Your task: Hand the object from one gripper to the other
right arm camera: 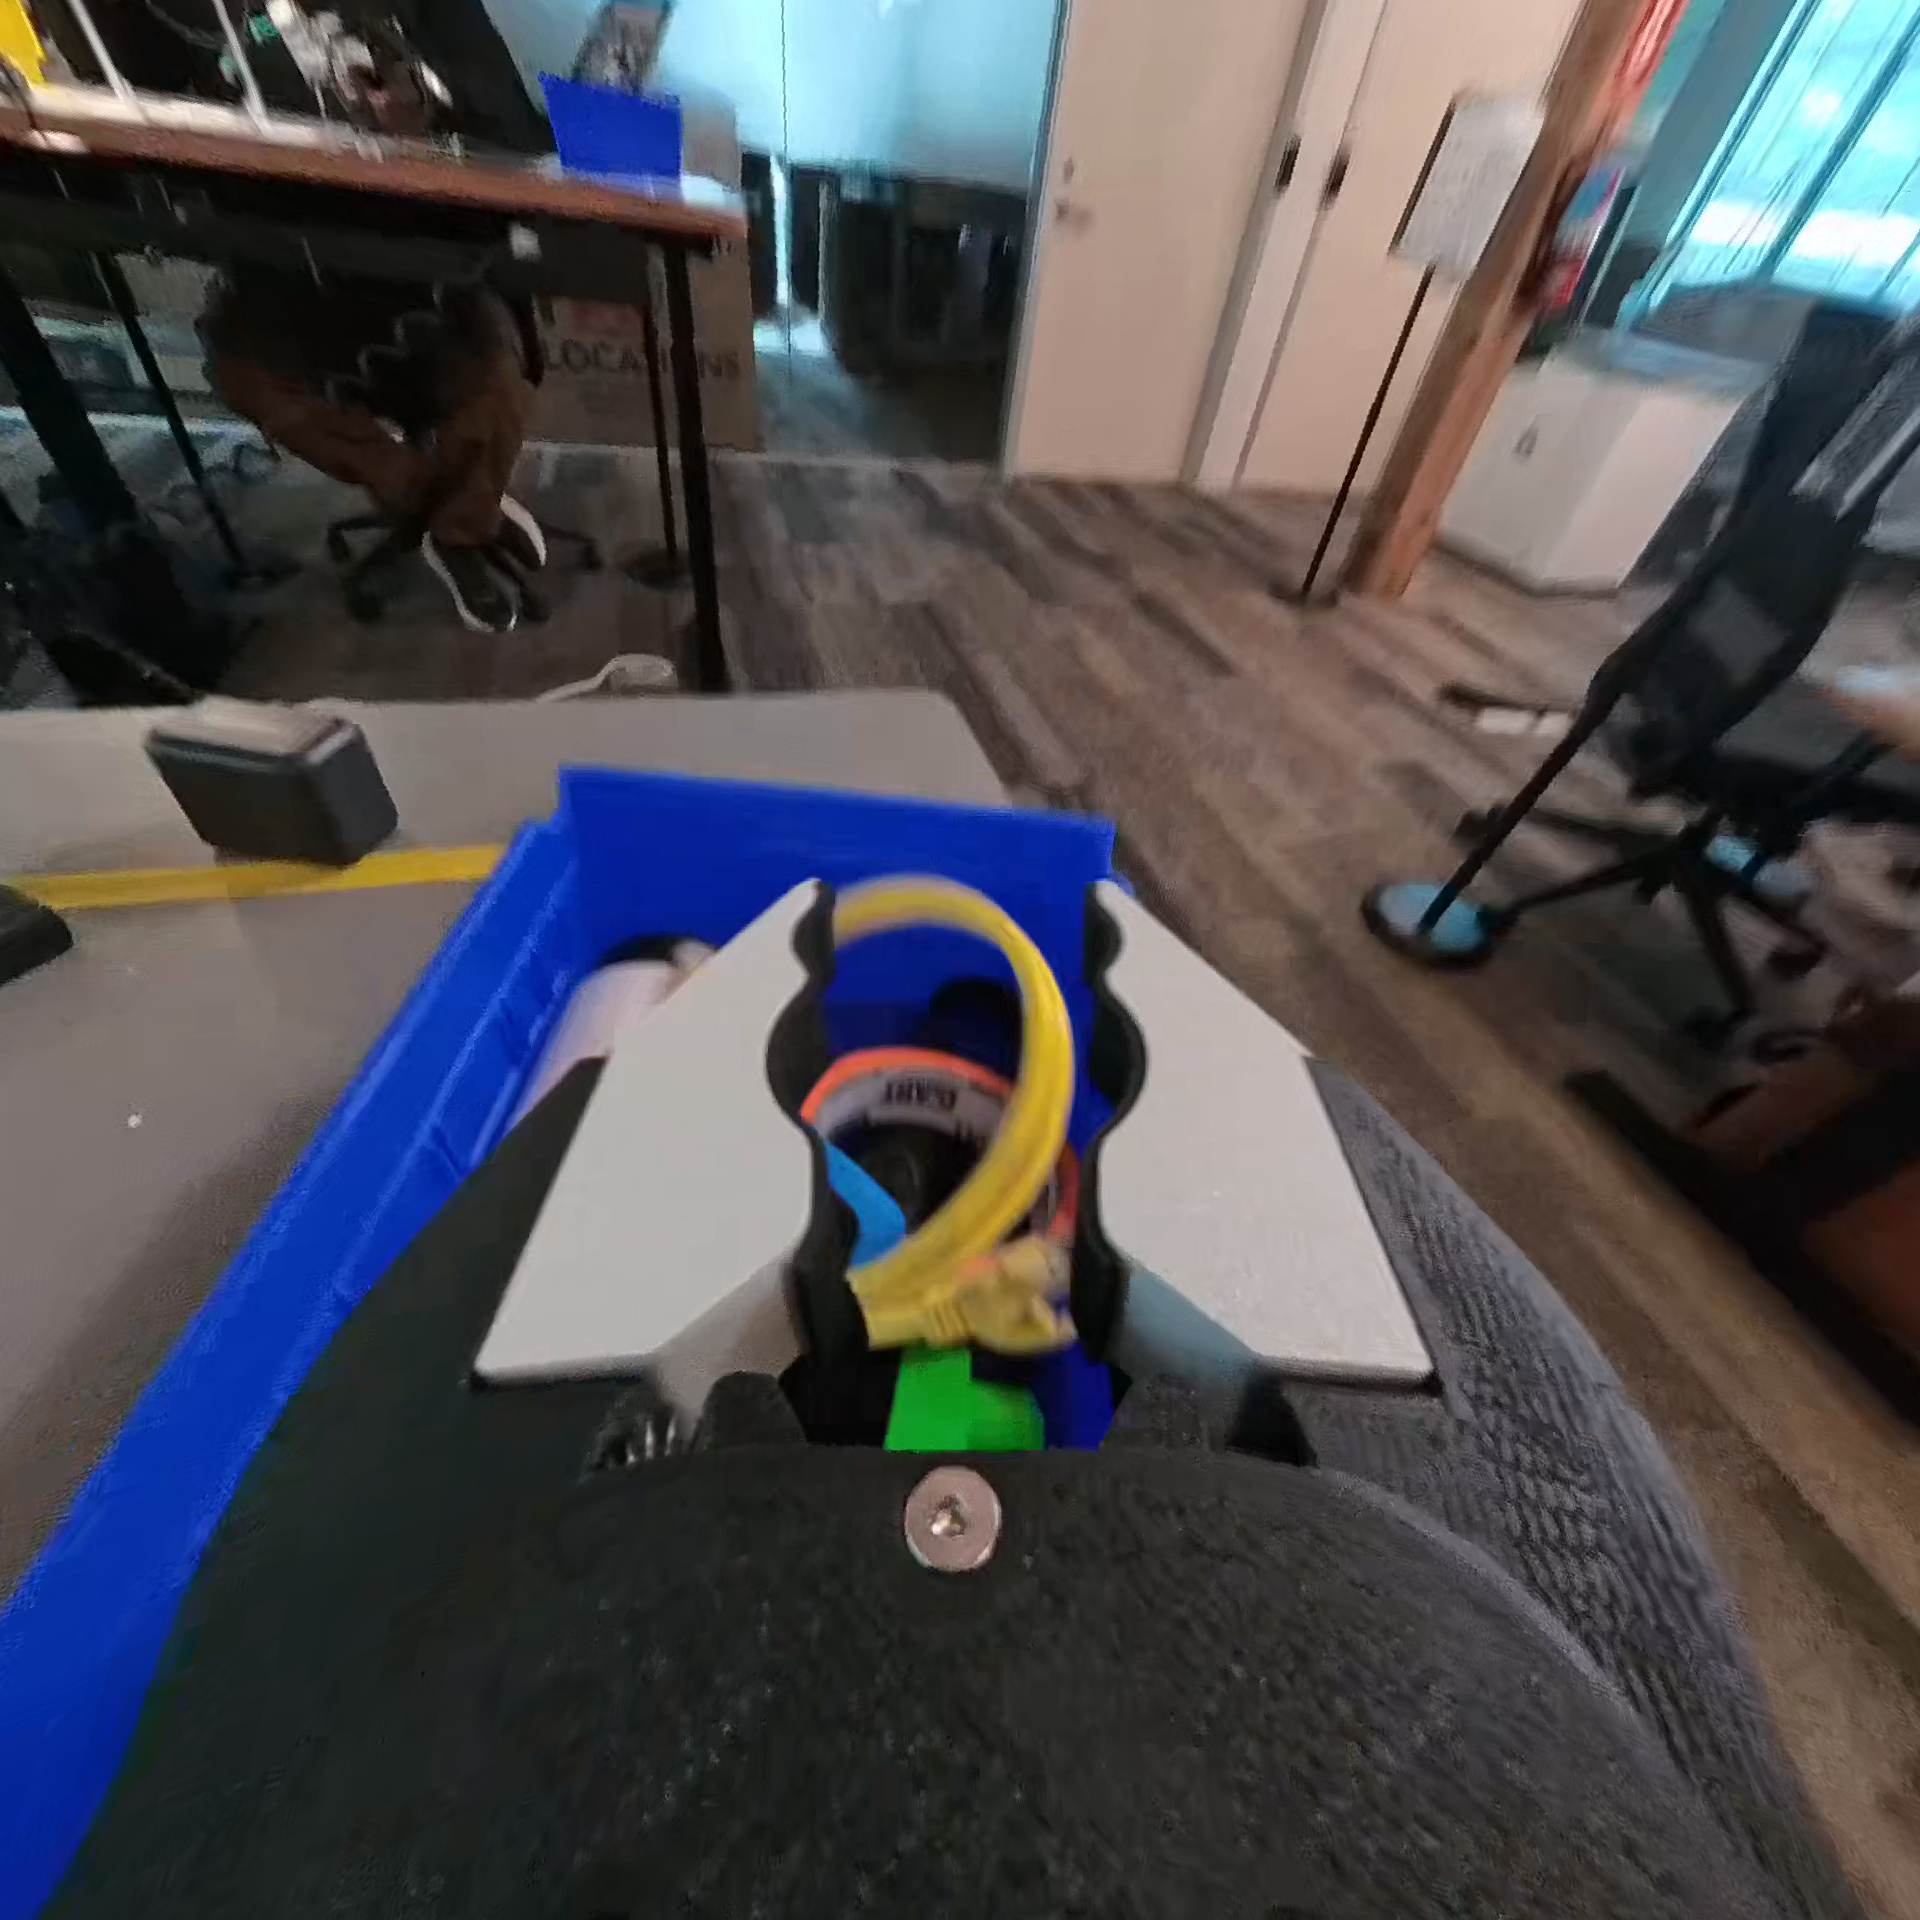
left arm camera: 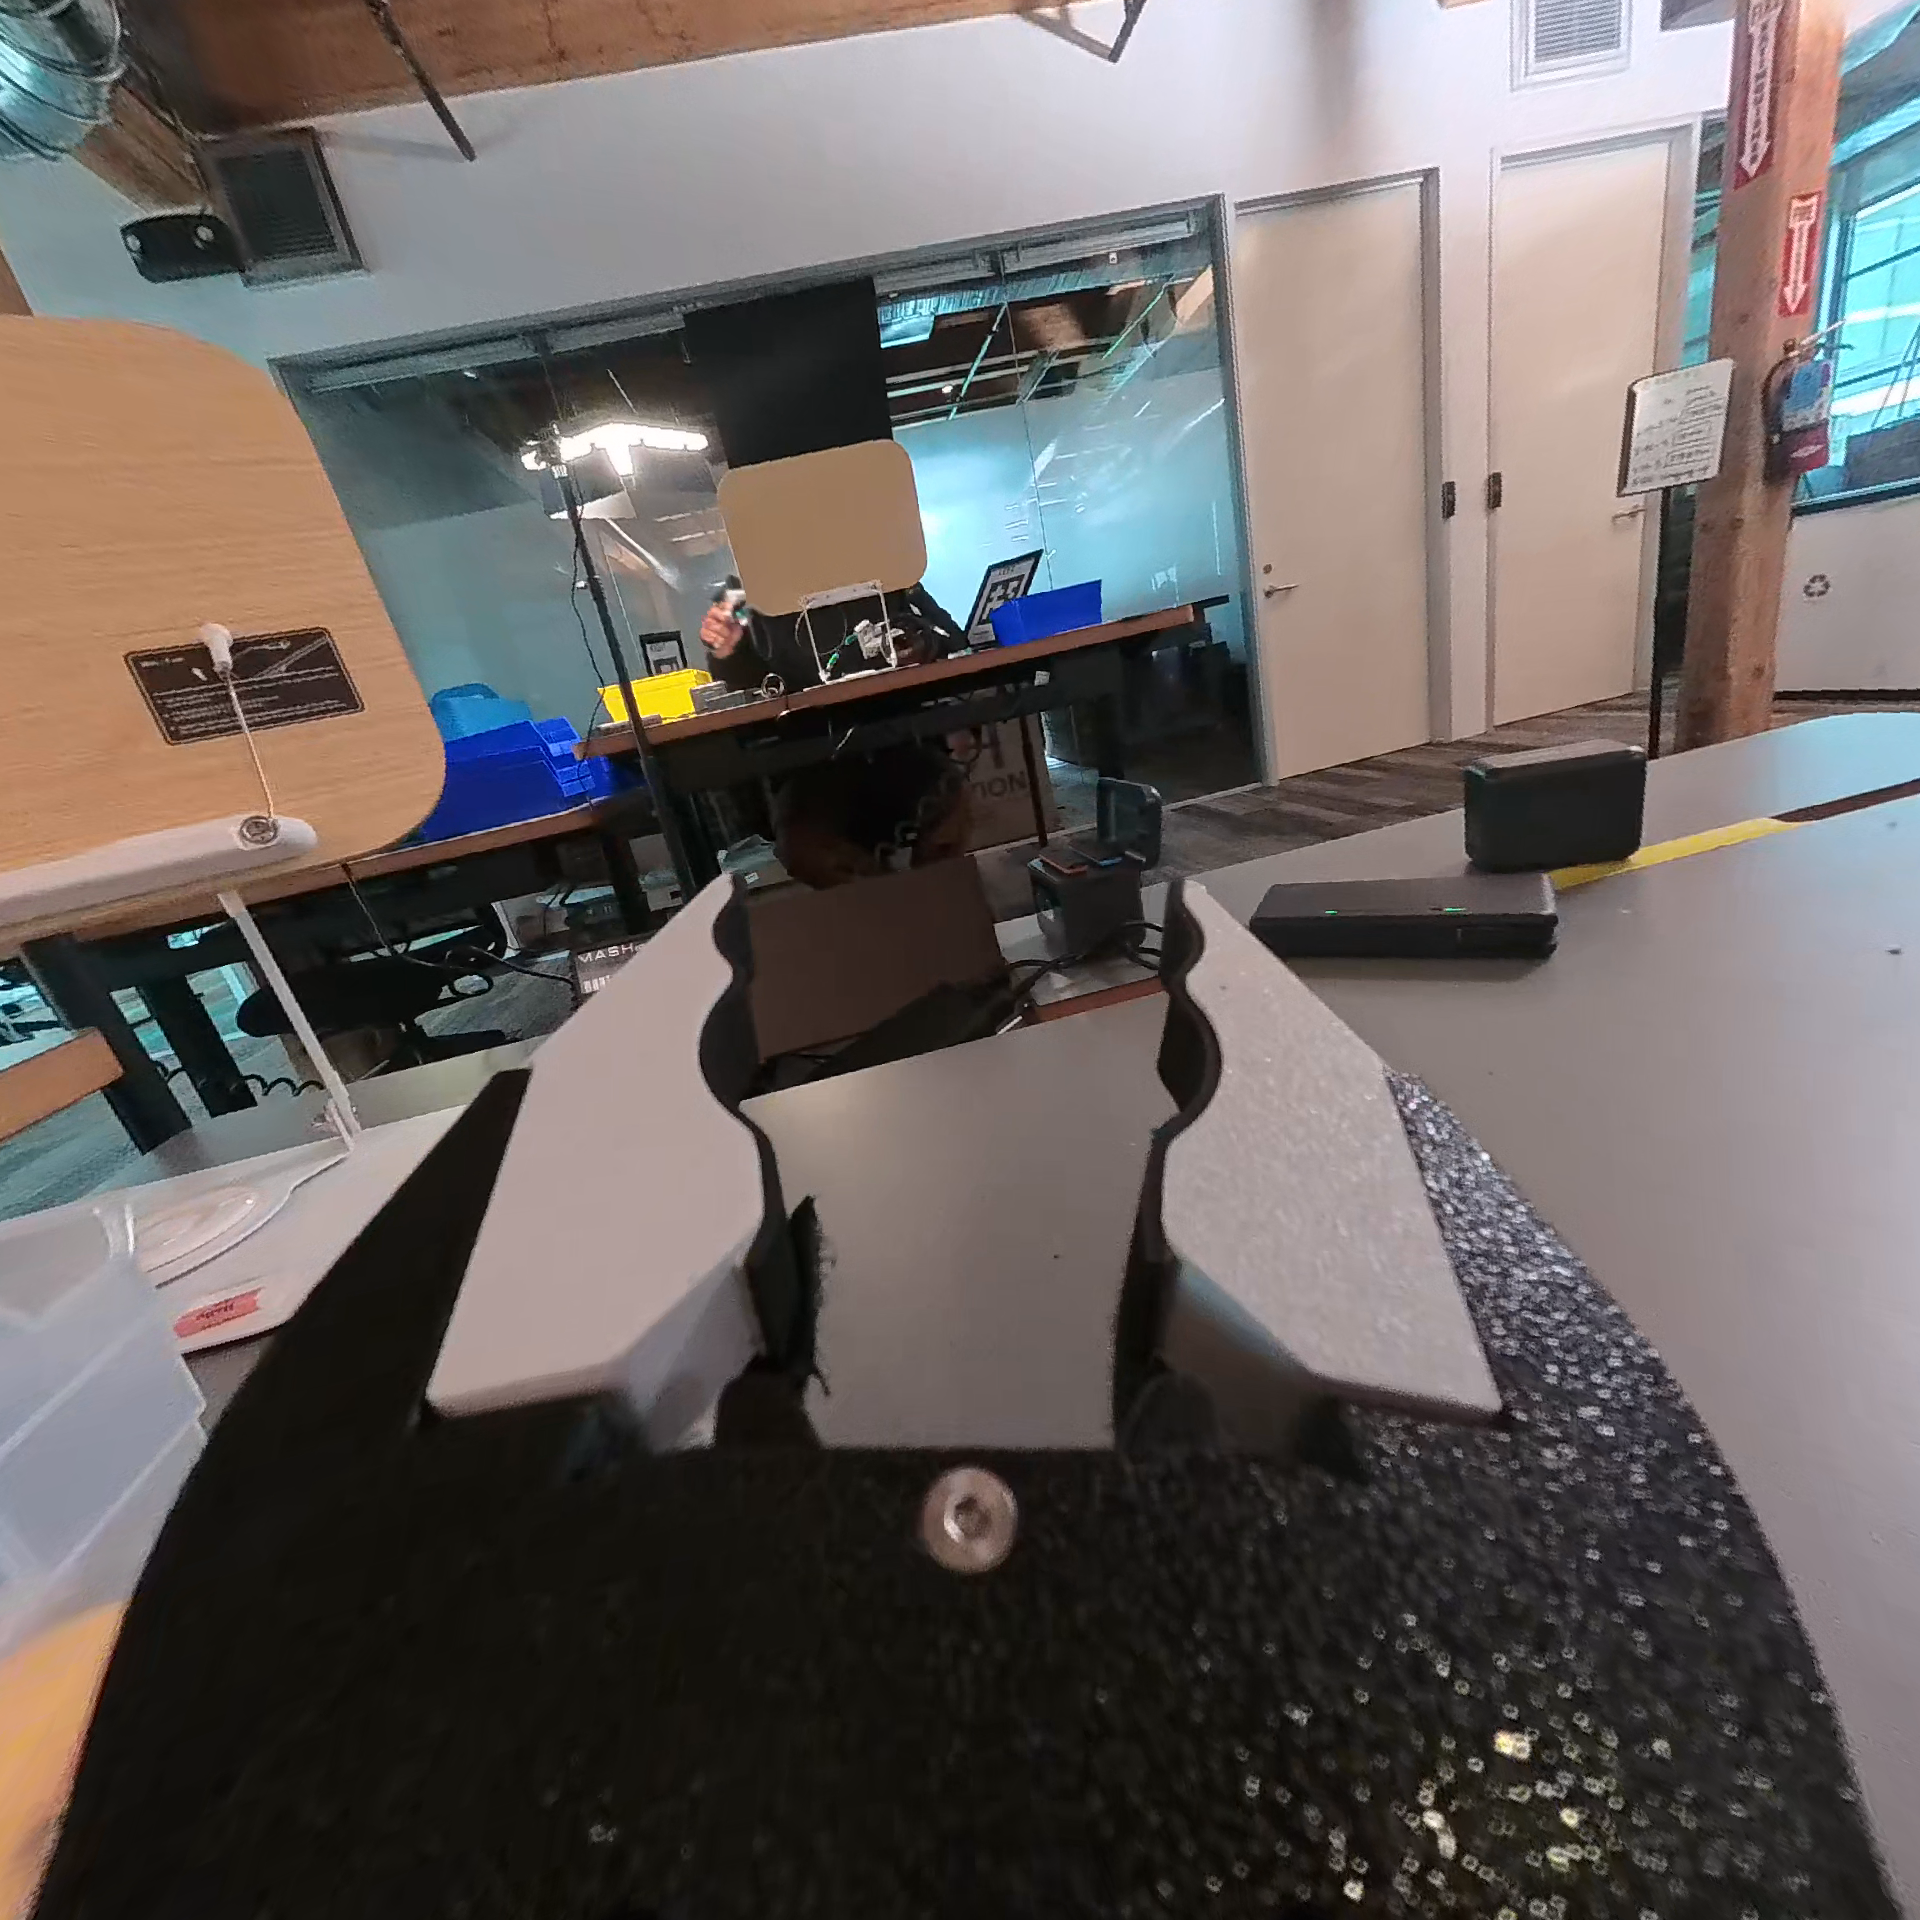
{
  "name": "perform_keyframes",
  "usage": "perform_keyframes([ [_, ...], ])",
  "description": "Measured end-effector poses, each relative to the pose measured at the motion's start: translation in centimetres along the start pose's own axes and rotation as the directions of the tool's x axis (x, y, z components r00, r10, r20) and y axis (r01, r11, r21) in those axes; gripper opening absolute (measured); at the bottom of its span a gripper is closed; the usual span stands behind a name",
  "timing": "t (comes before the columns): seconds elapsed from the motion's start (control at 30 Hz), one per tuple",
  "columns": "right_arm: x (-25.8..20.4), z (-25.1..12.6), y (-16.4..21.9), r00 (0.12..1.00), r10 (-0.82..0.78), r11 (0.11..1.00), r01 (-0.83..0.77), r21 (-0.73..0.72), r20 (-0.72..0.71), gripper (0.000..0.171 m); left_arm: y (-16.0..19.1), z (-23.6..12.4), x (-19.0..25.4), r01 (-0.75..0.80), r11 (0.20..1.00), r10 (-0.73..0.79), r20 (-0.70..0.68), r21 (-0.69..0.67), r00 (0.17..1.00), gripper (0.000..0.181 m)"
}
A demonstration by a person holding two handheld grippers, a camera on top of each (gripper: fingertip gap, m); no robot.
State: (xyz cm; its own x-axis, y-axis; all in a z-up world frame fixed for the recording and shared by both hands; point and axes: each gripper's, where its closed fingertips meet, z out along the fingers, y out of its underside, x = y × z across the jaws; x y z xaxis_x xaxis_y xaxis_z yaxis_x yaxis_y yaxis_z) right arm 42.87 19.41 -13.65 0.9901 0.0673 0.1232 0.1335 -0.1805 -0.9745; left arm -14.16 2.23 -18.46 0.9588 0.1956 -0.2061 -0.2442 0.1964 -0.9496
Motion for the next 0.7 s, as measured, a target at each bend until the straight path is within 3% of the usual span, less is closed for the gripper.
perform_keyframes([
  [0.1,-4.9,-3.2,-5.4,0.991,-0.133,0.957,0.126,0.263,0.009,0.051,0.0,0.0,-0.3,0.022,1.000,-0.022,0.007,0.003,1.000,0.077],
  [0.2,-14.7,-9.1,-9.6,0.942,-0.319,0.760,0.187,0.622,0.106,0.018,0.1,0.1,-0.3,0.053,0.999,-0.053,0.000,0.002,0.999,0.076],
  [0.27,-21.9,-12.4,-9.6,0.893,-0.377,0.658,0.071,0.750,0.247,0.016,0.0,0.1,-0.1,0.062,0.998,-0.062,-0.010,0.004,0.998,0.075],
  [0.4,-34.6,-13.2,-4.1,0.730,-0.394,0.723,-0.128,0.678,0.558,0.020,-0.1,0.1,0.4,0.055,0.998,-0.055,-0.032,0.004,0.998,0.073],
  [0.6,-45.5,-12.4,0.0,0.638,-0.411,0.747,-0.173,0.642,0.651,0.014,-0.5,-0.1,0.4,0.039,0.999,-0.038,-0.033,0.012,0.999,0.068],
  [0.7,-48.0,-11.6,0.1,0.603,-0.441,0.743,-0.170,0.647,0.665,0.015,-1.0,-0.2,0.3,0.032,0.999,-0.032,-0.035,0.026,0.999,0.066],
])
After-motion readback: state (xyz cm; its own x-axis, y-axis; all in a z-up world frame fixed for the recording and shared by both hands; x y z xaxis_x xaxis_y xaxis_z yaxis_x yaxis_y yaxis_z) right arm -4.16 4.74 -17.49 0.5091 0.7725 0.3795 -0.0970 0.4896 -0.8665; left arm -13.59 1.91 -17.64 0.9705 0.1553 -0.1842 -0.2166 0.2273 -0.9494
